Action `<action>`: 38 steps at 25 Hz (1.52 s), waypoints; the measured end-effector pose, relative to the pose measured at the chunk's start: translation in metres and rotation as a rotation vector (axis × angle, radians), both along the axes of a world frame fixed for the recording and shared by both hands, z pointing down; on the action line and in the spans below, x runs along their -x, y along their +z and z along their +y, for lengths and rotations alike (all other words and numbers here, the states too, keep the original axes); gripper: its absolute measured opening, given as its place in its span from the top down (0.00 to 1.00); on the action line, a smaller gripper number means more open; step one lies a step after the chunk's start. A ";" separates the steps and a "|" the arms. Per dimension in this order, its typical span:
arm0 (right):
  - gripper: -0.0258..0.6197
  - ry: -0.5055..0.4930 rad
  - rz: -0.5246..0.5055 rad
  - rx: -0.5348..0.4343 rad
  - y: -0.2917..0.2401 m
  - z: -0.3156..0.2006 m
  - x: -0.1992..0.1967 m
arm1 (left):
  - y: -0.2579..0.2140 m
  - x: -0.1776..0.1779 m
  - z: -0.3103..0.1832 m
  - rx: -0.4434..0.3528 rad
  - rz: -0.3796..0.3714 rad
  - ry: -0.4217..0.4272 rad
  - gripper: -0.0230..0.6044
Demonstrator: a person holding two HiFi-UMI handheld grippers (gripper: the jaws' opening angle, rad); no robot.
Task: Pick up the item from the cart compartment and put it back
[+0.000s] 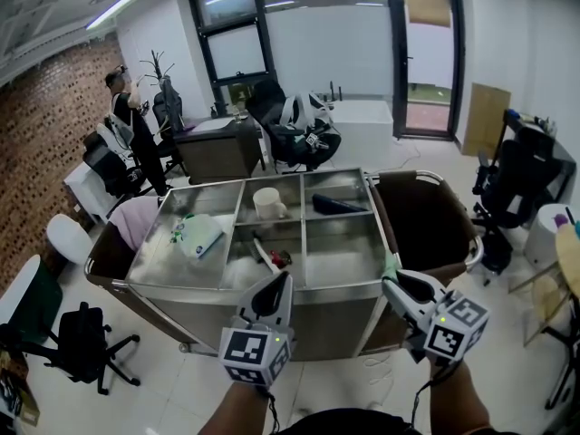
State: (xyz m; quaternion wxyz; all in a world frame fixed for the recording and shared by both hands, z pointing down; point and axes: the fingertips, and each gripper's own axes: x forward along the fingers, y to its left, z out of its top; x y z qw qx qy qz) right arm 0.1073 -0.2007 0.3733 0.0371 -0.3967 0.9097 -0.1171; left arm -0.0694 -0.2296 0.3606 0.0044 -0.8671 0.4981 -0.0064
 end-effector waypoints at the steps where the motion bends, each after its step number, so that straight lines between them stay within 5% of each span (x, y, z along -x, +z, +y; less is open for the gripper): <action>1: 0.79 -0.001 0.001 0.000 0.000 0.000 0.000 | -0.001 0.000 0.000 -0.004 0.000 -0.001 0.96; 25: 0.79 0.006 -0.001 -0.029 -0.014 -0.009 0.000 | 0.002 -0.001 0.001 0.004 -0.007 -0.004 0.96; 38: 0.79 -0.009 0.108 -0.072 -0.026 -0.047 0.016 | 0.003 -0.001 0.005 0.004 -0.009 -0.002 0.96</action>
